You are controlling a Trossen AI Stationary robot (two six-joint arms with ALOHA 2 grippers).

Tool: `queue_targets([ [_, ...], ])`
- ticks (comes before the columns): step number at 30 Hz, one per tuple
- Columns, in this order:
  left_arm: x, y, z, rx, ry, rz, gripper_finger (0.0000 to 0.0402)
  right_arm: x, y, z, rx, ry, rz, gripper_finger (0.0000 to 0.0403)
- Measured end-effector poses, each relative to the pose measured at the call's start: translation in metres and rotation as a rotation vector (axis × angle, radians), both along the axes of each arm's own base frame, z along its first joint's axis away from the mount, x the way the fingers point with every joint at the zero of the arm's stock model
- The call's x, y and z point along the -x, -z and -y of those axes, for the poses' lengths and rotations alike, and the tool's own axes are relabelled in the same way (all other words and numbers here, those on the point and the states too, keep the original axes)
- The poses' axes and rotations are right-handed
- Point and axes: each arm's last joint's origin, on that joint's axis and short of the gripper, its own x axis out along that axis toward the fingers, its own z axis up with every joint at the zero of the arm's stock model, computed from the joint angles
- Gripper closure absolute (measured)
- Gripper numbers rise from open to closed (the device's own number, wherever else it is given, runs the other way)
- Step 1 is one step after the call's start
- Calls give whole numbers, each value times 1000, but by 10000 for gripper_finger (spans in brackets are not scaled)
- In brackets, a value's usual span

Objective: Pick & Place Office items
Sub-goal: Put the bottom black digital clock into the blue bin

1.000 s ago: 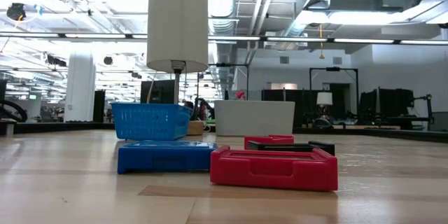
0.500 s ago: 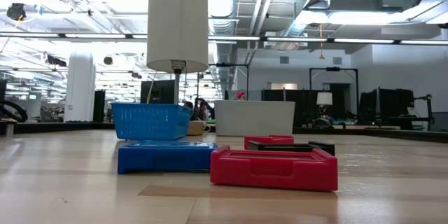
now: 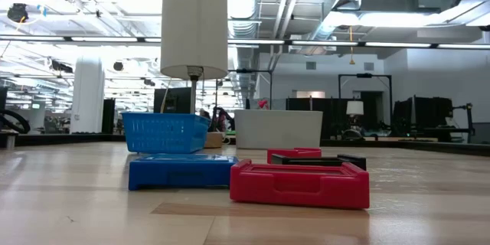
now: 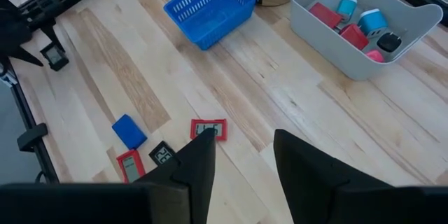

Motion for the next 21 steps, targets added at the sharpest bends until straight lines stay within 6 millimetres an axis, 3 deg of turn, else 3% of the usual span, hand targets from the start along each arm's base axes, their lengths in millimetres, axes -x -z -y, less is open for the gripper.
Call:
queue_targets([
  [21, -1, 18, -6, -2, -88, 19, 174, 2, 1, 1, 16, -6, -21, 266],
])
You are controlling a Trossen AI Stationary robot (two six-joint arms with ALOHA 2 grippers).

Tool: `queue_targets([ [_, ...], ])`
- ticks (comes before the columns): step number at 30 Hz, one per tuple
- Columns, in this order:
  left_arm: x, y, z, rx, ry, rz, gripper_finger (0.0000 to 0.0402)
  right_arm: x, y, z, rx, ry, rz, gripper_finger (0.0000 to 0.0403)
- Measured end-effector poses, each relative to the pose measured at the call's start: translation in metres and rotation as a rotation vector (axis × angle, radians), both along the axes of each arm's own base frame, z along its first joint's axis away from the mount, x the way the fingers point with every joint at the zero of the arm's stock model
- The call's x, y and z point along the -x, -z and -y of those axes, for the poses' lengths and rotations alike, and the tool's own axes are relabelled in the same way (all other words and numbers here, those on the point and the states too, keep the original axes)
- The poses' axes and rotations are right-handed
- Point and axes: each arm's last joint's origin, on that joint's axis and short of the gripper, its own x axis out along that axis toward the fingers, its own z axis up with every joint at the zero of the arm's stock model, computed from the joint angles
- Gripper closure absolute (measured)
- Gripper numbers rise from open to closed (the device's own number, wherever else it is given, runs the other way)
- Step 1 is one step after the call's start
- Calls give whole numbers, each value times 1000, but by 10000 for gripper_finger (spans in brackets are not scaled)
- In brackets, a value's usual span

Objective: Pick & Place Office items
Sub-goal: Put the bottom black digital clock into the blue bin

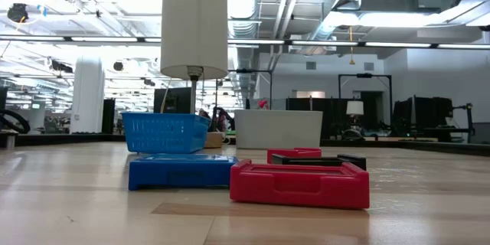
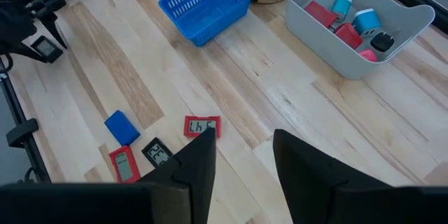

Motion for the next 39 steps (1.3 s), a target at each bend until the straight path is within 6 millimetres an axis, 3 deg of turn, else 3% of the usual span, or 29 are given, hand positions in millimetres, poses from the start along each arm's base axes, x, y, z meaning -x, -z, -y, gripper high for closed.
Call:
queue_targets([
  [10, 0, 0, -1, -2, -5, -6, 249, 0, 0, 0, 1, 0, -1, 266],
  [16, -8, -4, -6, 12, -57, 19, 241, 0, 0, 0, 0, -1, -1, 266],
  [21, -30, -23, -24, -40, -24, 154, 247, 0, 0, 0, 0, 0, 0, 267],
  [26, -61, -53, -62, -132, -10, 296, 245, 0, 0, 0, 0, 1, 0, 267],
  [33, -106, -91, -138, -283, -24, 468, 245, 0, 0, 0, 5, 3, 2, 267],
  [39, -129, -97, -206, -284, -277, 492, 244, 0, 0, 1, 20, 17, 15, 267],
])
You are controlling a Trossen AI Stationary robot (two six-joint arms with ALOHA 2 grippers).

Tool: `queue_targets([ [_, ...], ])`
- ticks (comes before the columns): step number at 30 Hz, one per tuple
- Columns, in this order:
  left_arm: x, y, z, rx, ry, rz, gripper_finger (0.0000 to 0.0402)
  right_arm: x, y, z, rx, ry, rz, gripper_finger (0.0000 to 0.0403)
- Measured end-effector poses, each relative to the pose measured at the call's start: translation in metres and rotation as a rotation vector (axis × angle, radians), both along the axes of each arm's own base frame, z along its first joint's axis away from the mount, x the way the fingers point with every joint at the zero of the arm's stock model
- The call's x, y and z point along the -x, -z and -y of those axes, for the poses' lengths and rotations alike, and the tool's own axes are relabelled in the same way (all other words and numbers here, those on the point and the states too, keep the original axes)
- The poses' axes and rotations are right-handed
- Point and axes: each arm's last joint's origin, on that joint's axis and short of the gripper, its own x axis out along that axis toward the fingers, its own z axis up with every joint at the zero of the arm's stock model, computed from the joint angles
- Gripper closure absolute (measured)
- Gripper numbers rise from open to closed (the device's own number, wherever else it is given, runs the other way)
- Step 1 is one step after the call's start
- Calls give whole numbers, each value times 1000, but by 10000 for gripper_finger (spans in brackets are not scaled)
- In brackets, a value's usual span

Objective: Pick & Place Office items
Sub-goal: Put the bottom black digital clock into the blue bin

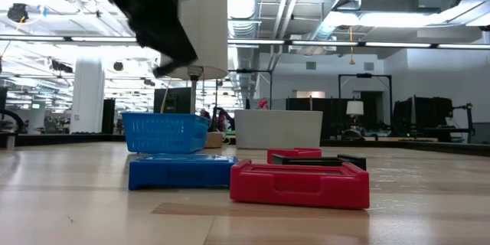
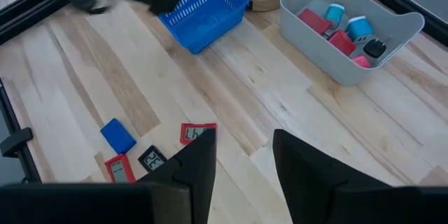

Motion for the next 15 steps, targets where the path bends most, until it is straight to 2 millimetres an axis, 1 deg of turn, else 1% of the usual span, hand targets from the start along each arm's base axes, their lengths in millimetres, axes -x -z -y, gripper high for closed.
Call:
queue_targets([
  [3, -6, 7, -19, 16, -93, -18, 246, 0, 0, 0, -2, 3, 1, 267],
  [6, -10, 14, -30, 17, -134, -45, 246, 0, 0, 0, -5, 11, 6, 267],
  [8, -10, 21, -35, 46, -192, -70, 244, 0, 0, -1, -8, 12, 8, 267],
  [11, -13, 30, -37, 75, -241, -87, 243, 2, 0, -3, -10, 7, 10, 267],
  [15, -16, 37, -31, 76, -224, -110, 244, 4, 0, -5, -6, 22, 22, 267],
])
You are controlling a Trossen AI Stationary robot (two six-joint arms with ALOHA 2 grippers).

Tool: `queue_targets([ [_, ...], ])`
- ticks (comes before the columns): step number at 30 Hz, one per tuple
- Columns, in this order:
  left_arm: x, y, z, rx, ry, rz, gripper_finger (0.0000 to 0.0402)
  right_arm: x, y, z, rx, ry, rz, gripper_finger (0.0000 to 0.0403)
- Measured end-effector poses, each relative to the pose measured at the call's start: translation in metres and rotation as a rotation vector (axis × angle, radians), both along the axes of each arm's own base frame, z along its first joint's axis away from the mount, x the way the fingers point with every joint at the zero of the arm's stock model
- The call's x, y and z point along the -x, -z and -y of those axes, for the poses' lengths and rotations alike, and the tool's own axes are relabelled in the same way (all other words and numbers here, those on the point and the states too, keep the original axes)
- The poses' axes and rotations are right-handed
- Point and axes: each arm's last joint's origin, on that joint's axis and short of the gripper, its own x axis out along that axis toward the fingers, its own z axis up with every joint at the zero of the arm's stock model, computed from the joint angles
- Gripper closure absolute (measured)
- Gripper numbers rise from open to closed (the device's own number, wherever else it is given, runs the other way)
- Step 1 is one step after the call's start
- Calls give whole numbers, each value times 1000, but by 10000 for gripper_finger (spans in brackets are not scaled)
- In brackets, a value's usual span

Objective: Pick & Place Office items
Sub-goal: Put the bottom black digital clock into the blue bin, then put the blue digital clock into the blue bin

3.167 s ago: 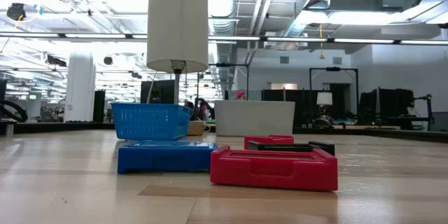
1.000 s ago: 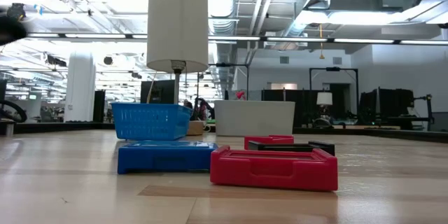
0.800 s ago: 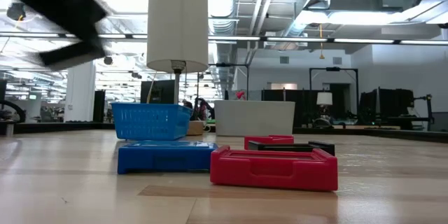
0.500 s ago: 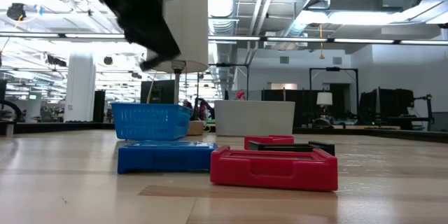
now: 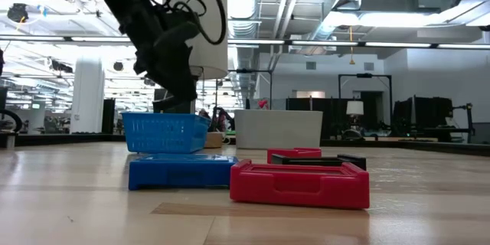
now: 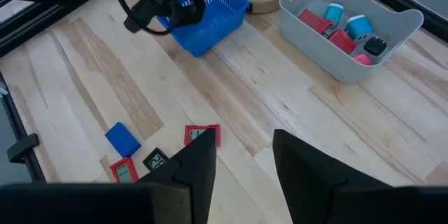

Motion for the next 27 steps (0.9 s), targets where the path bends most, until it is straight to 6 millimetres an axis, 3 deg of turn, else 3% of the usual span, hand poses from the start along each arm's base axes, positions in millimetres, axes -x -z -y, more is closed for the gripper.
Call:
queue_targets([
  [9, -1, 3, 6, -32, 36, -24, 216, 2, 1, 0, 1, 14, -9, 267],
  [21, -4, 1, 10, -82, 130, -21, 211, 3, 0, -1, 16, 14, 0, 267],
  [24, -7, -5, 19, -77, 225, 30, 211, 3, 0, -2, 16, 9, 0, 267],
  [27, -8, -12, 37, -57, 428, 69, 211, 3, 0, -2, 21, 11, 4, 267],
])
